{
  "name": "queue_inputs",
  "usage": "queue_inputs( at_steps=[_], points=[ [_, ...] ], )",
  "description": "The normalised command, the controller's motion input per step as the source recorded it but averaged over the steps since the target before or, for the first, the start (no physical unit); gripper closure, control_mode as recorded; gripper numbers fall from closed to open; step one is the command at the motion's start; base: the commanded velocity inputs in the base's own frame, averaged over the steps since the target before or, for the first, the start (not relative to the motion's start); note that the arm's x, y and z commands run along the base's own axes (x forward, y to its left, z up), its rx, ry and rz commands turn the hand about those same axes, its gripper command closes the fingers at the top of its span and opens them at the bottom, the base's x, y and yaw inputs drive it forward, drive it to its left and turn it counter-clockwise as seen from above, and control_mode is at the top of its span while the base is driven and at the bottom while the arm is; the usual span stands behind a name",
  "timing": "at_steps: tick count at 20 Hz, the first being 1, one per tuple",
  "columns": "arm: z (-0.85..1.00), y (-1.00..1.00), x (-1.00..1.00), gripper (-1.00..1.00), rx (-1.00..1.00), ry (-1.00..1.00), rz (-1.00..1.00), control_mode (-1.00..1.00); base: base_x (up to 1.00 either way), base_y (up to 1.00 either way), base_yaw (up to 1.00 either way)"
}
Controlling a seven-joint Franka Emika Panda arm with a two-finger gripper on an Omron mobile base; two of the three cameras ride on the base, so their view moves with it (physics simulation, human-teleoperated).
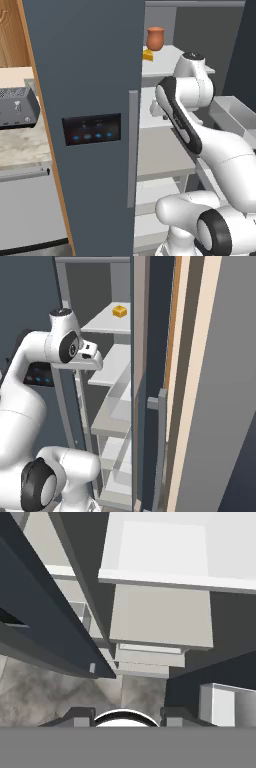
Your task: Pick the cheese from the fridge and the cheese grater from the cabinet and place them next to the salad bowl.
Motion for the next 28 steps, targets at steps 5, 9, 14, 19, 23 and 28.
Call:
queue_inputs(
  at_steps=[5,9,14,19,23,28],
  points=[
    [0.01,0.01,-0.02,-1.0,0.0,-0.14,-0.03,-1.0,0.0,0.0,0.0],
    [0.18,-0.01,0.0,-1.0,0.0,-0.19,-0.03,-1.0,0.0,0.0,0.0],
    [0.33,-0.04,0.0,-1.0,-0.02,-0.17,0.0,-1.0,0.0,0.0,0.0],
    [0.39,-0.06,0.04,-1.0,-0.04,-0.07,0.0,-1.0,0.0,0.0,0.0],
    [0.29,-0.09,0.06,-1.0,-0.05,-0.24,0.0,-1.0,0.0,0.0,0.0],
    [0.36,-0.13,0.08,-1.0,0.0,-0.15,0.0,-1.0,0.0,0.0,0.0]
  ],
)
